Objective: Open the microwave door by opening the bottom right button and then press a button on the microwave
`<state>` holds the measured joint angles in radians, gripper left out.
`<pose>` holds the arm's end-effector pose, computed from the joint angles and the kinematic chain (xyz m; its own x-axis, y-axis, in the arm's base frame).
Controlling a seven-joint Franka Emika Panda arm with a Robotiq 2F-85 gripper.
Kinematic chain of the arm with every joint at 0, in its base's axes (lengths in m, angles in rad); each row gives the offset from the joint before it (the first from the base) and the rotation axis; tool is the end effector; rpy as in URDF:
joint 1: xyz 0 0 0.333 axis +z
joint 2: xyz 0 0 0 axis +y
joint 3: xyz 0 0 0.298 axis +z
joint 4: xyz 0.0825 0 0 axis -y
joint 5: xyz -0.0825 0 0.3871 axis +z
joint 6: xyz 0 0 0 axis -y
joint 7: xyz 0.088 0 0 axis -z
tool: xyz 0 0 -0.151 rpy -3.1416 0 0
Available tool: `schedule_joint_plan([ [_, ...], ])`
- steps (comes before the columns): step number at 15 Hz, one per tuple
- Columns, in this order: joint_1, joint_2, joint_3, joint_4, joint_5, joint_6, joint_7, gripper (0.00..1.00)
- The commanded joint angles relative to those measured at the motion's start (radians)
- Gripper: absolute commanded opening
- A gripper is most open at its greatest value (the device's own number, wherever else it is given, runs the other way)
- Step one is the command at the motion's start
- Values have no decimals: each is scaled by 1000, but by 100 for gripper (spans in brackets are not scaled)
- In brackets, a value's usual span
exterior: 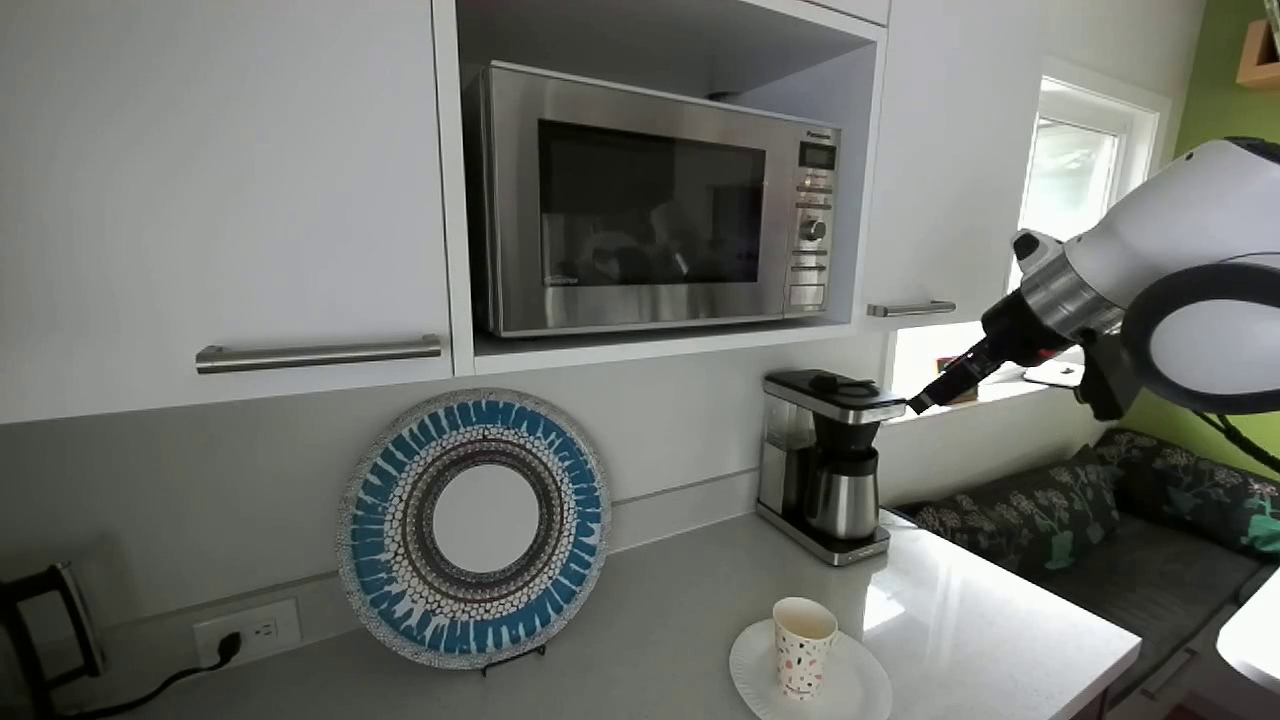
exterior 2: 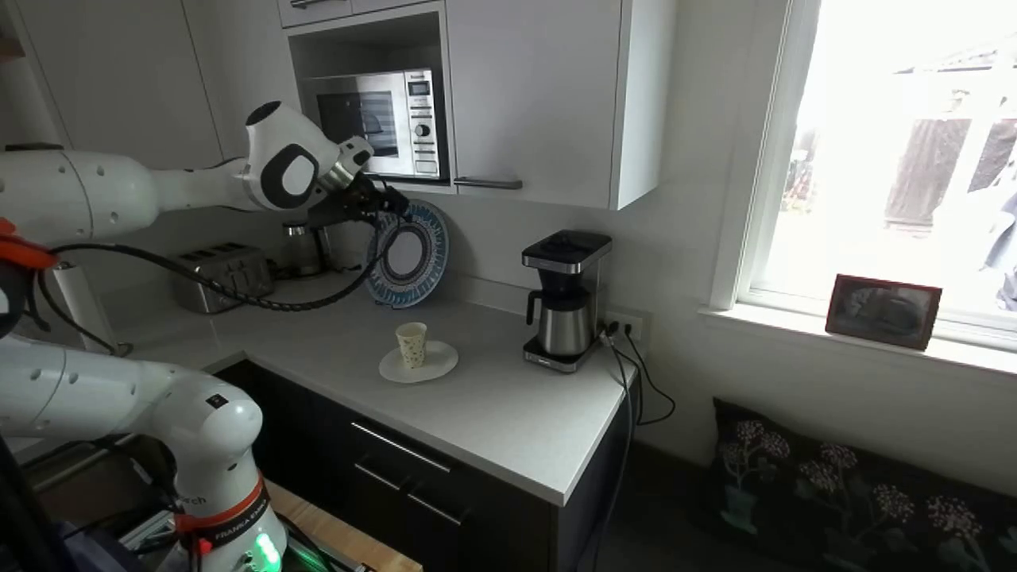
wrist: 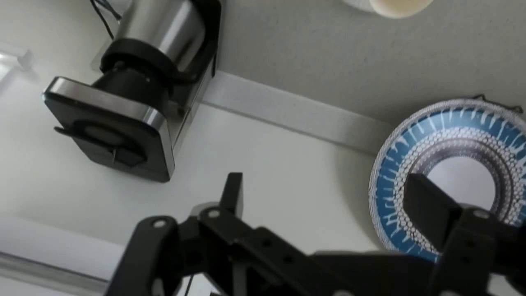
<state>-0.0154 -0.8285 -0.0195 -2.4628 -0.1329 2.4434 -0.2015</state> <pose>0.3974 -0.0193 0.6126 0.6821 0.2687 0.6801 0.1190 -0.9584 0.2594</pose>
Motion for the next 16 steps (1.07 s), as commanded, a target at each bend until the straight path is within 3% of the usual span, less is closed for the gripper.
schedule_joint_plan([
  [1,11,13,-3,3,-8,33,13,100],
  [7,12,39,0,10,8,73,43,100],
  [14,23,66,4,12,145,243,208,100],
  [16,41,75,-3,10,139,326,174,100],
])
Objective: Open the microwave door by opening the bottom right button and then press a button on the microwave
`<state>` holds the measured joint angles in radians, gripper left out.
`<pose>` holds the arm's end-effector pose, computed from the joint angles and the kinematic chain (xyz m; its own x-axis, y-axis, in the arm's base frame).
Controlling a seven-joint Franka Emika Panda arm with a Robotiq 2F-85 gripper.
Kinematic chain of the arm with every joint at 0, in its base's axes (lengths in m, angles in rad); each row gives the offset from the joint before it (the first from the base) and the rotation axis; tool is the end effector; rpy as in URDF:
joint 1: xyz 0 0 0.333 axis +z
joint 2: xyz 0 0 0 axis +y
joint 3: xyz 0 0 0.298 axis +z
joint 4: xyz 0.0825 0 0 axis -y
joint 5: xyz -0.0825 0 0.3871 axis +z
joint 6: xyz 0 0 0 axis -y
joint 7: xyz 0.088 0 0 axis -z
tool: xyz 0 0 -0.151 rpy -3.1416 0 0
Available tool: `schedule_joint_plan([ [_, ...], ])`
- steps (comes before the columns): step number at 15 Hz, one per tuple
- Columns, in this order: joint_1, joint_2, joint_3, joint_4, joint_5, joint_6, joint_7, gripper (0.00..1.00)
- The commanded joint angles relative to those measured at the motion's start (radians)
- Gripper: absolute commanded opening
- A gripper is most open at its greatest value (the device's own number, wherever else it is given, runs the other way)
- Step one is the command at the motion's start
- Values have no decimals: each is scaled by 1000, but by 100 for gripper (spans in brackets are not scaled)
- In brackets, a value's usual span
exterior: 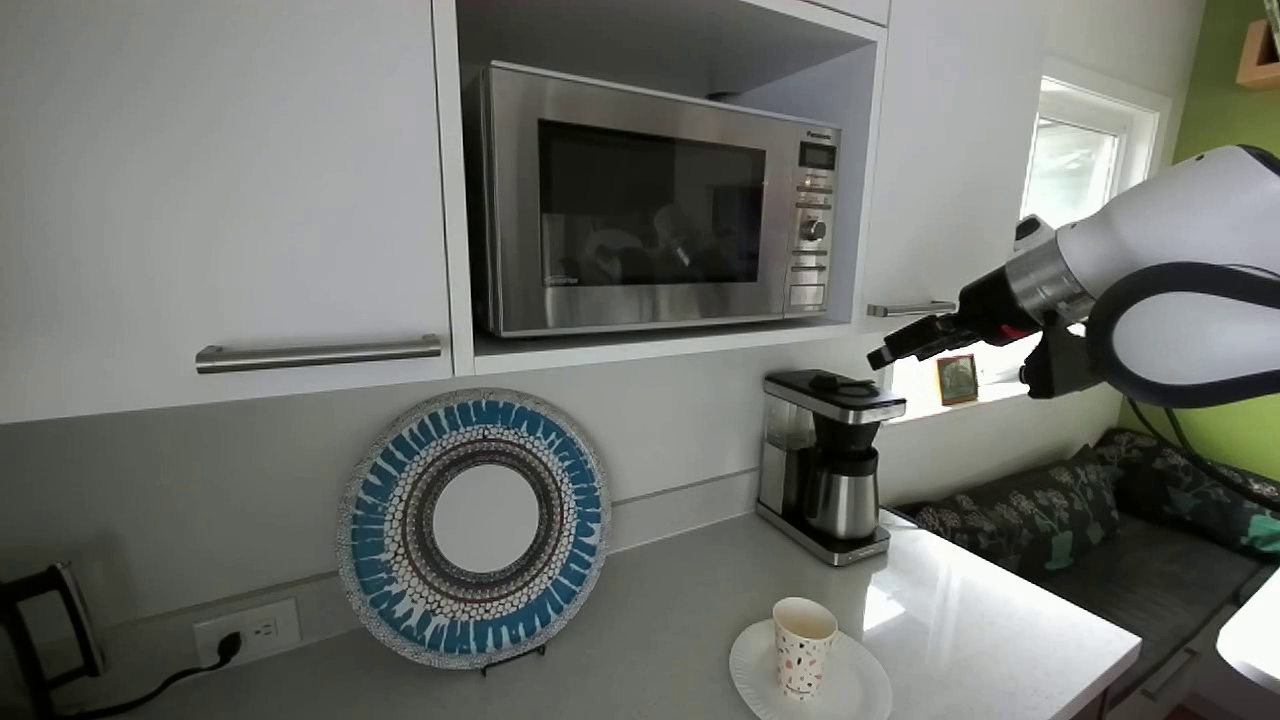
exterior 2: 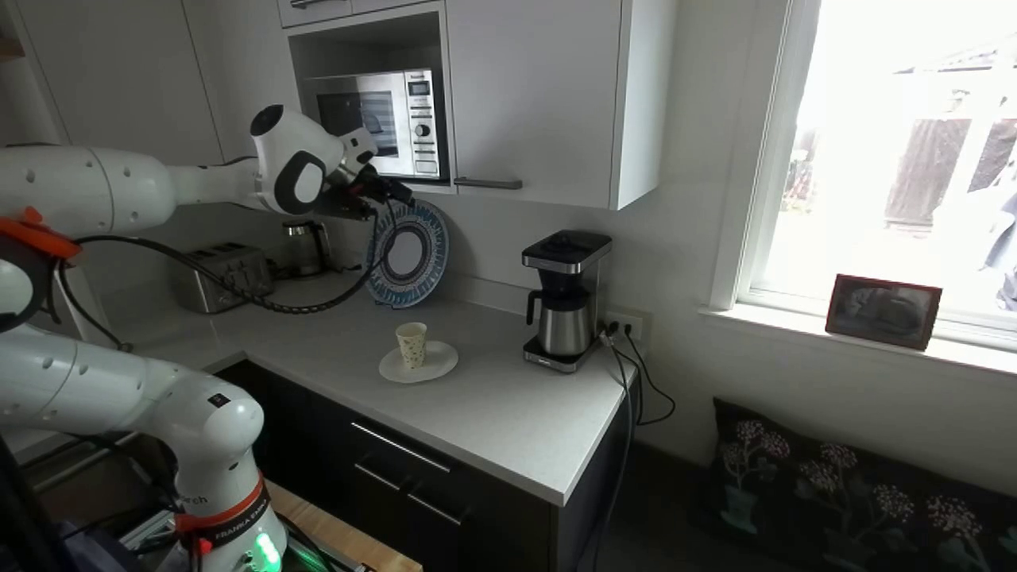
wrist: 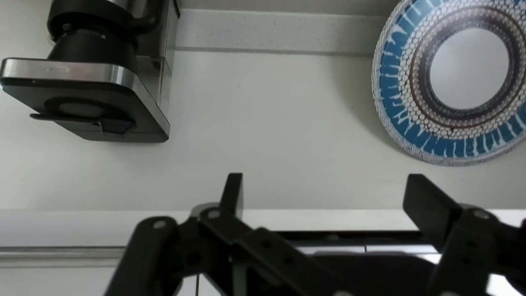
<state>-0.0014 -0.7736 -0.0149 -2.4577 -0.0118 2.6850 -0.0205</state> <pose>0.4193 -0.0081 0.6346 0.5397 0.0158 0.8417 0.0003 -0.9998 0.0186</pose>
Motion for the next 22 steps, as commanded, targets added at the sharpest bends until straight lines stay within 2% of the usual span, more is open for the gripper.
schedule_joint_plan([
  [1,34,26,-9,6,4,118,-31,100],
  [7,59,78,-9,33,-34,219,-116,100],
  [8,60,88,-10,41,-34,234,-119,96],
  [9,61,100,-12,49,-33,250,-122,74],
  [11,61,124,-14,65,-31,289,-122,68],
  [19,42,220,-7,116,-27,397,-99,6],
  [20,41,231,-8,124,-28,406,-100,1],
  [22,38,251,-9,137,-30,428,-100,0],
])
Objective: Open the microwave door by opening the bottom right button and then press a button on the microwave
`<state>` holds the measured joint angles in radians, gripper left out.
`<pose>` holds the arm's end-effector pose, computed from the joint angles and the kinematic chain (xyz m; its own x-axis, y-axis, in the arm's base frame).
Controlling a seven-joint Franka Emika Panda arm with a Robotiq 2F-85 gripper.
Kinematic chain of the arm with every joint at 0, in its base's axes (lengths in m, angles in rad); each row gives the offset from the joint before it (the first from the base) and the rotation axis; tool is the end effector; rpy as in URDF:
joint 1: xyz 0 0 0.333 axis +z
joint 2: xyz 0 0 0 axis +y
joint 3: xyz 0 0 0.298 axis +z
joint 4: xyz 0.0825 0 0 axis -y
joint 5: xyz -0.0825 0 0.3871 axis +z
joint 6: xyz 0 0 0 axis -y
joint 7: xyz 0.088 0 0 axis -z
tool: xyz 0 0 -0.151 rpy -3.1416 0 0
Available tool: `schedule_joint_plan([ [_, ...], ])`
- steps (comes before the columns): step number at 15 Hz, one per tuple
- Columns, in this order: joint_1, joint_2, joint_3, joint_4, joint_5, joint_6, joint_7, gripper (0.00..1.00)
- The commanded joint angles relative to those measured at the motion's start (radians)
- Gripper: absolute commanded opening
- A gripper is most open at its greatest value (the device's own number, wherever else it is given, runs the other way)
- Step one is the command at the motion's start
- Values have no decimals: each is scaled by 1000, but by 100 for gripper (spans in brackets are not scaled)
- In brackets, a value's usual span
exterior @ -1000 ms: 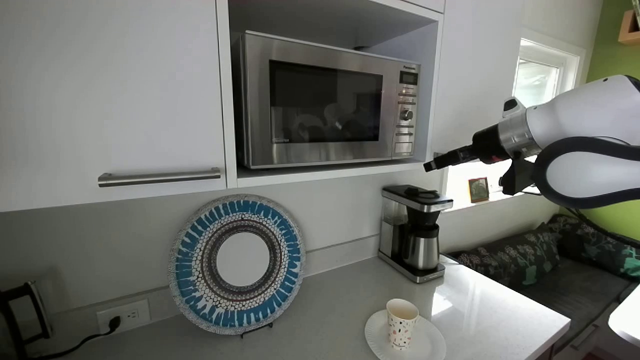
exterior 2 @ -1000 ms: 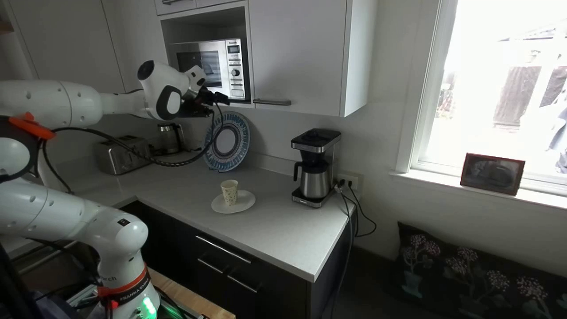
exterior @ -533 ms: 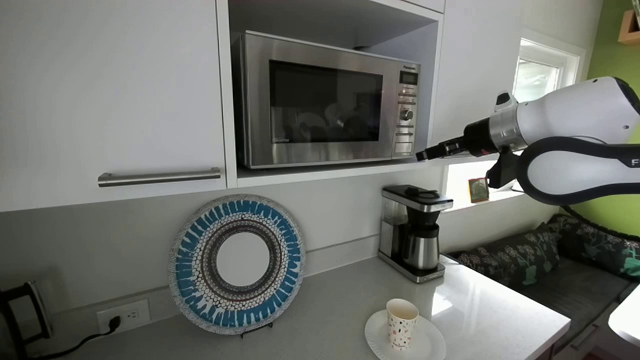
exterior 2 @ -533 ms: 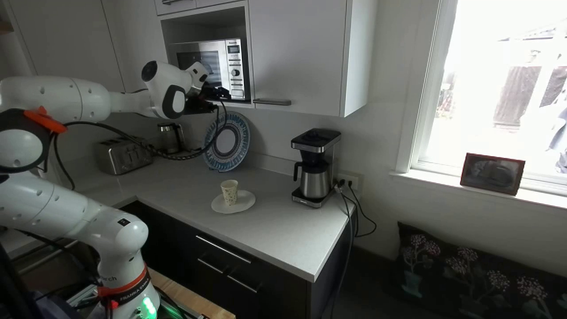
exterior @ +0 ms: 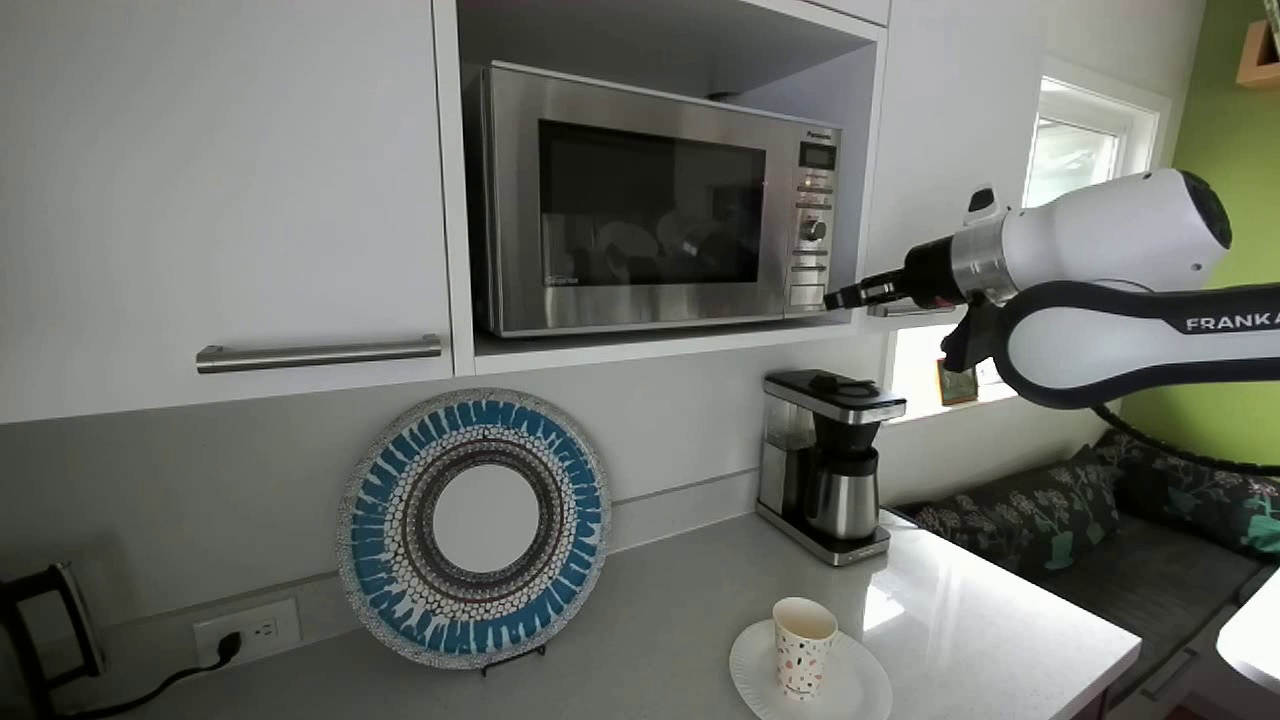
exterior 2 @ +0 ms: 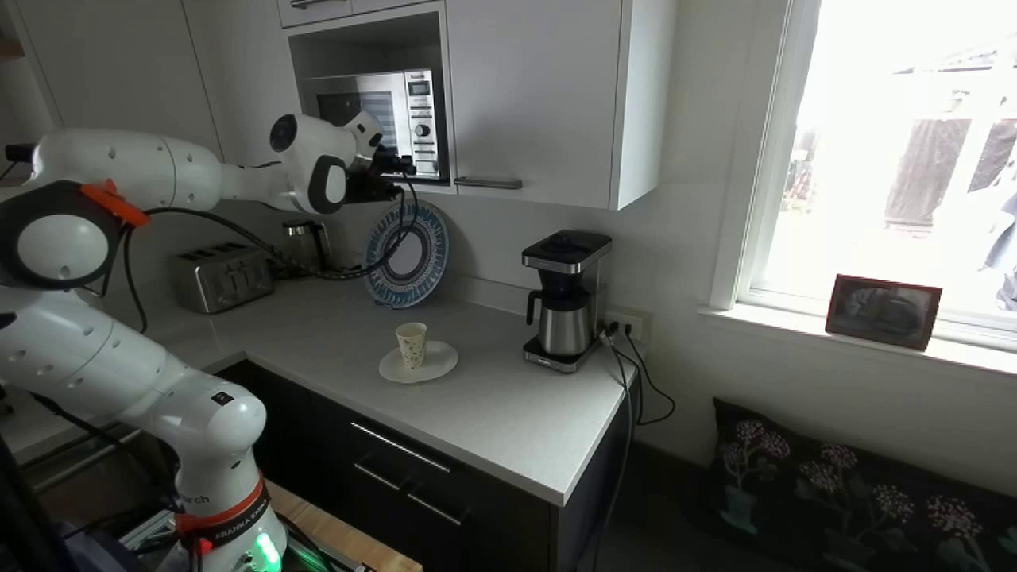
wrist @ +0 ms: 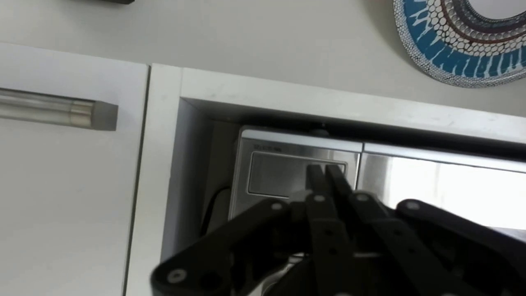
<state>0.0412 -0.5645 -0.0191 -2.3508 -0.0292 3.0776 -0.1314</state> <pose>0.4754 0.0108 0.6696 0.2688 0.1569 0.9503 0.0671 -0.9873 0.1441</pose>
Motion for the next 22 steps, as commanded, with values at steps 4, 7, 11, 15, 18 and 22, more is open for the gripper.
schedule_joint_plan([
  [4,-11,76,-8,57,-10,62,15,0],
  [7,-14,95,-7,78,-6,44,23,0],
  [11,-22,114,1,97,3,31,53,0],
  [15,-26,127,5,109,7,22,78,0],
  [18,-32,135,10,117,10,16,98,0],
  [22,-41,142,19,126,13,8,121,0],
])
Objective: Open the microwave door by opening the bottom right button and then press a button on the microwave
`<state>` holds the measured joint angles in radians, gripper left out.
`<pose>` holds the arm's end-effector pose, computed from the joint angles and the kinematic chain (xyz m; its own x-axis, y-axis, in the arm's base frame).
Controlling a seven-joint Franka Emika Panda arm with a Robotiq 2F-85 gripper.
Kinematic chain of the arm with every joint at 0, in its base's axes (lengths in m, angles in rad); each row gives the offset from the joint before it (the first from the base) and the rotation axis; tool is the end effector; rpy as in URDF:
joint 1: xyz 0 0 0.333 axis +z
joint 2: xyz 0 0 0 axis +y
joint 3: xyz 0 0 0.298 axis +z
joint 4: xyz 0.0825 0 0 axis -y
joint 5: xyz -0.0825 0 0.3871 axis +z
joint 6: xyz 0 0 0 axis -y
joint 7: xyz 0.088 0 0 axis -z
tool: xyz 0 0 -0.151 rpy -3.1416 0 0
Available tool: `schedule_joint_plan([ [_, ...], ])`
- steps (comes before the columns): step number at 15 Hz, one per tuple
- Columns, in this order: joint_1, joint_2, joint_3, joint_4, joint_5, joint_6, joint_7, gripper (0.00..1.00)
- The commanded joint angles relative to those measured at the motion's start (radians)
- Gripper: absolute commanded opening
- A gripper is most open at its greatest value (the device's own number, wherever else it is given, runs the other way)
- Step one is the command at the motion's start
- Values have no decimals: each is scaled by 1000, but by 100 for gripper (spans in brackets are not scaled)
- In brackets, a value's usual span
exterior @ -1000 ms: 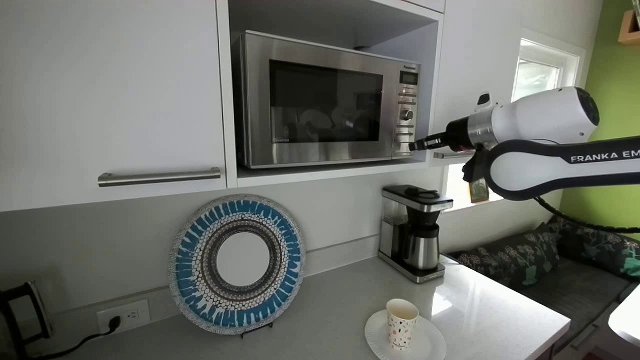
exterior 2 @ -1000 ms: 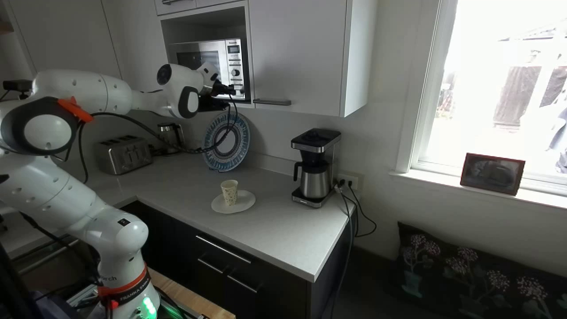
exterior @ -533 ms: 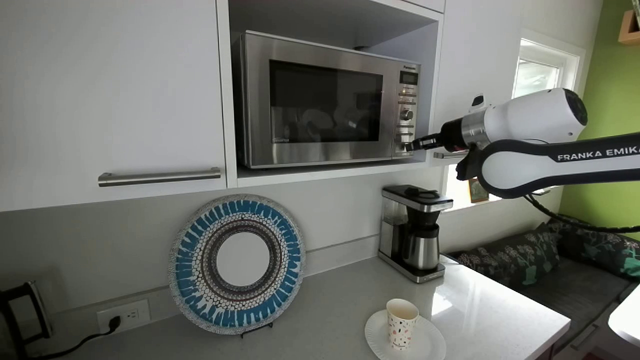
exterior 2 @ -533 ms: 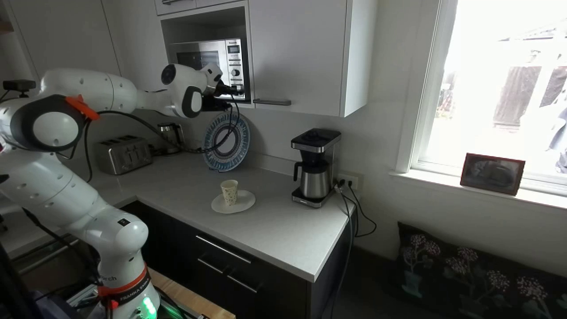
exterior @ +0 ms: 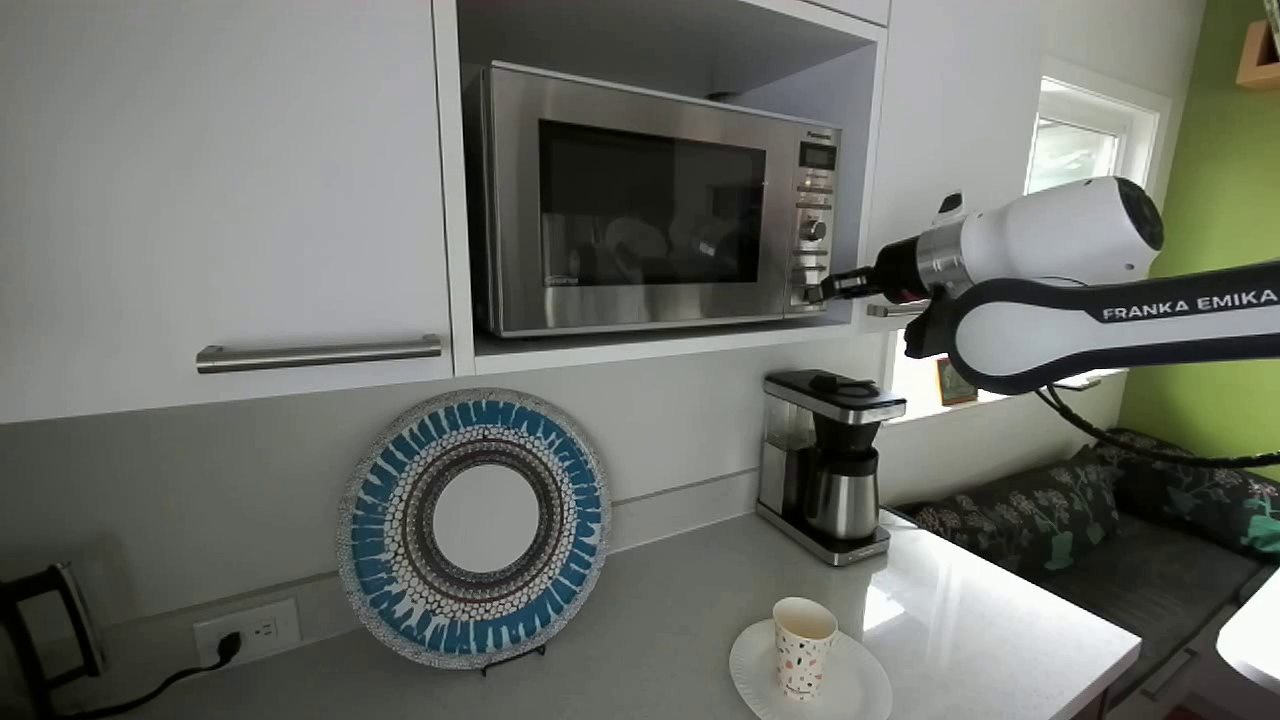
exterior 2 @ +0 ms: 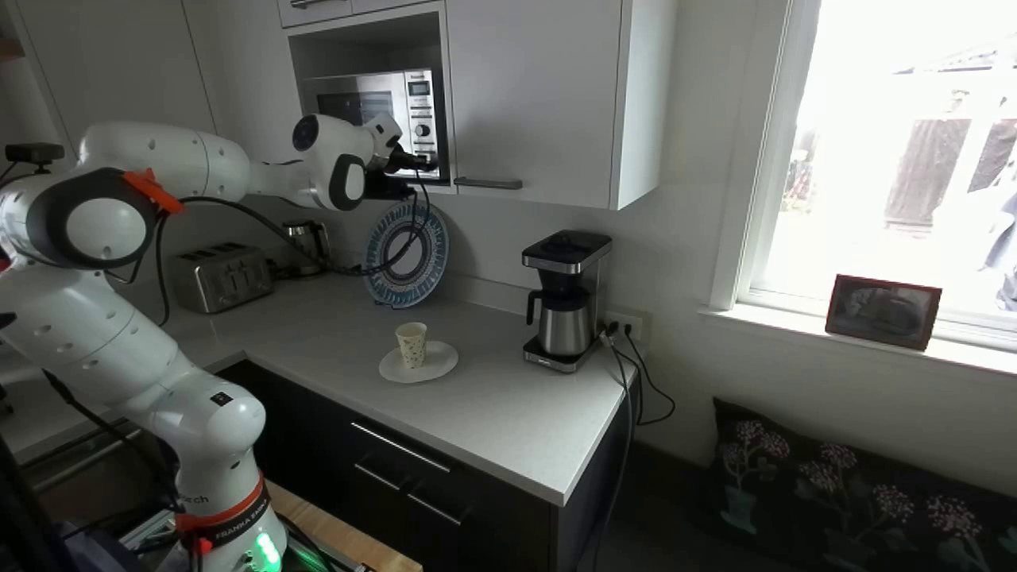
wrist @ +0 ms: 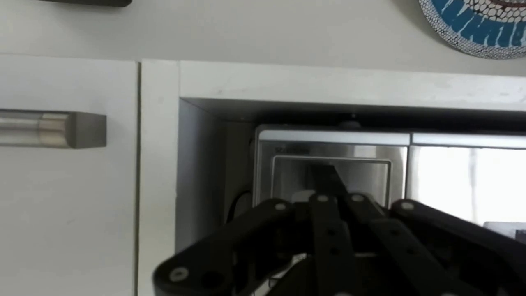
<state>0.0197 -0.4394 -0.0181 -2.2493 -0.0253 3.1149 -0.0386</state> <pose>0.5123 0.0012 0.6715 0.2620 0.0573 0.9634 0.0194 -0.9983 0.0541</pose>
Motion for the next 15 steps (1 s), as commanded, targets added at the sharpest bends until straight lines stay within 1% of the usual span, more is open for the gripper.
schedule_joint_plan([
  [1,-19,20,19,29,12,-33,33,0],
  [5,-11,44,20,61,37,-66,68,0],
  [11,-55,68,58,108,28,-137,182,0],
  [12,-49,73,55,113,32,-147,190,0],
  [13,-38,86,46,120,37,-136,154,0],
  [14,-49,93,49,128,24,-138,150,0],
  [15,-23,101,33,136,27,-138,115,0],
])
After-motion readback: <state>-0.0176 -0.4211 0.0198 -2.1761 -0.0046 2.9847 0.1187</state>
